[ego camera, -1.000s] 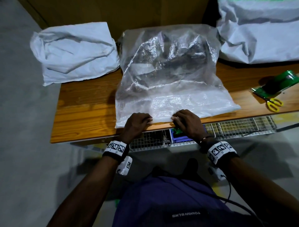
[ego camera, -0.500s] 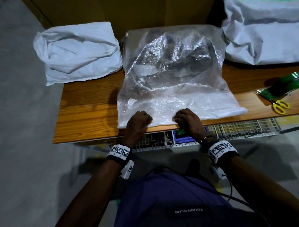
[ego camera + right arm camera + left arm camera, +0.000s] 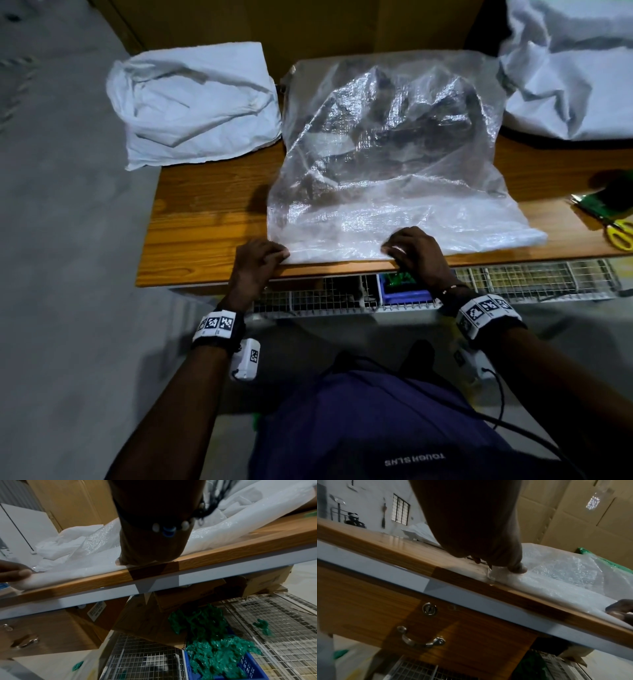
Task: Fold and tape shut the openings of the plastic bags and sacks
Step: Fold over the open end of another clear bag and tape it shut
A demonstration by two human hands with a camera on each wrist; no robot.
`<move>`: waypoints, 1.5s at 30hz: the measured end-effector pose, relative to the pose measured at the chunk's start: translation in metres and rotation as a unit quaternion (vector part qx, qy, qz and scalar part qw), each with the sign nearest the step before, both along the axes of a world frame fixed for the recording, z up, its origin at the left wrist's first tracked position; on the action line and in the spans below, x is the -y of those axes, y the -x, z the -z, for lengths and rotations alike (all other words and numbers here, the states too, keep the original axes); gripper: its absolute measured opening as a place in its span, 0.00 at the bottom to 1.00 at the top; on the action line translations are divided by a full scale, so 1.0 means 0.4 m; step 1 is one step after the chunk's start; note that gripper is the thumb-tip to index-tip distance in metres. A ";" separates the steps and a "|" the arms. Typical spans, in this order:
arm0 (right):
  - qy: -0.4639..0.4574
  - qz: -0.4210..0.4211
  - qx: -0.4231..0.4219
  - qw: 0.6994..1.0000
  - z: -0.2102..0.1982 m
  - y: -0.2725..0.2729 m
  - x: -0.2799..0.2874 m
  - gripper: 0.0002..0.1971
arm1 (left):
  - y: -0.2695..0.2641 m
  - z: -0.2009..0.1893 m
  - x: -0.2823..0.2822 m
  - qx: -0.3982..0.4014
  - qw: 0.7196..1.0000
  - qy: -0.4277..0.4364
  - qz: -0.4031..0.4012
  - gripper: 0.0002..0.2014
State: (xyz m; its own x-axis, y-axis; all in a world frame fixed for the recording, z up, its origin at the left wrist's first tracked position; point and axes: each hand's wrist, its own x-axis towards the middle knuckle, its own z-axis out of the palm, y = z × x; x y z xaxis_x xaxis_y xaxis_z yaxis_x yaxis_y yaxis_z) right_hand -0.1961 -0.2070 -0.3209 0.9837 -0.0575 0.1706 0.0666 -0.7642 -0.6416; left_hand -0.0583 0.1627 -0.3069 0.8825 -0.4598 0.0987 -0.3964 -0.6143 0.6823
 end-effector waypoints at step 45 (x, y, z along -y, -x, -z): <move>0.084 -0.052 -0.034 0.995 -0.035 -0.028 0.053 0.19 | 0.145 -0.027 0.426 0.111 0.980 -0.141 0.082 0.18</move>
